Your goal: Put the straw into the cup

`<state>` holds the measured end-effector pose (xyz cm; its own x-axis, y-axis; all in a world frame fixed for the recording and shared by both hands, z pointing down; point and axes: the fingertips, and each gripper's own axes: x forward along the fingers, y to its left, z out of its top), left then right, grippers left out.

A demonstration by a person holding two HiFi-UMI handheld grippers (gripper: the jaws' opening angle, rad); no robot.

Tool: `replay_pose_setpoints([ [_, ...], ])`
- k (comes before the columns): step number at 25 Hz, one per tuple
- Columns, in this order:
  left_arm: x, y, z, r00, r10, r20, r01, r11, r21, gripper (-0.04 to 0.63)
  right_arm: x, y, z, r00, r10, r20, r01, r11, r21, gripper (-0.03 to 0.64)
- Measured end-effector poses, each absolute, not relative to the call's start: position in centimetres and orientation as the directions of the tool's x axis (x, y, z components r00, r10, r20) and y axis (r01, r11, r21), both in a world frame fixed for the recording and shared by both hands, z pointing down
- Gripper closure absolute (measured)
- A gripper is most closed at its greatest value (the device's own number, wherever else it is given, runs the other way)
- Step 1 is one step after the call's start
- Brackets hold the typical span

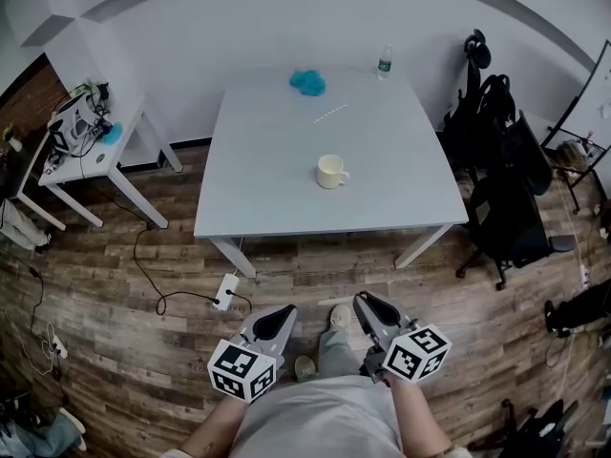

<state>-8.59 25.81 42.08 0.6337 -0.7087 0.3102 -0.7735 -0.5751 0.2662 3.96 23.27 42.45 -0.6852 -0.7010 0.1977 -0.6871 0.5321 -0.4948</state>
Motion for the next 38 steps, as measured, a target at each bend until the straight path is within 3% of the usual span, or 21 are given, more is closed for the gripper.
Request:
replay_pose_setpoints([
  [19,-7.5,8.3,42.0,0.593,-0.747,0.3,-0.804,-0.532,0.265,0.577,4.9,5.0,42.3,-0.725,-0.659,0.201,-0.657,0.573,-0.49,0.566],
  [38,-2.7,-5.8,39.8,0.527,-0.801,0.284,-0.847,-0.47,0.248,0.577,10.4,-9.5,40.2,-0.761,-0.62,0.19,-0.622,0.614,-0.486,0.566],
])
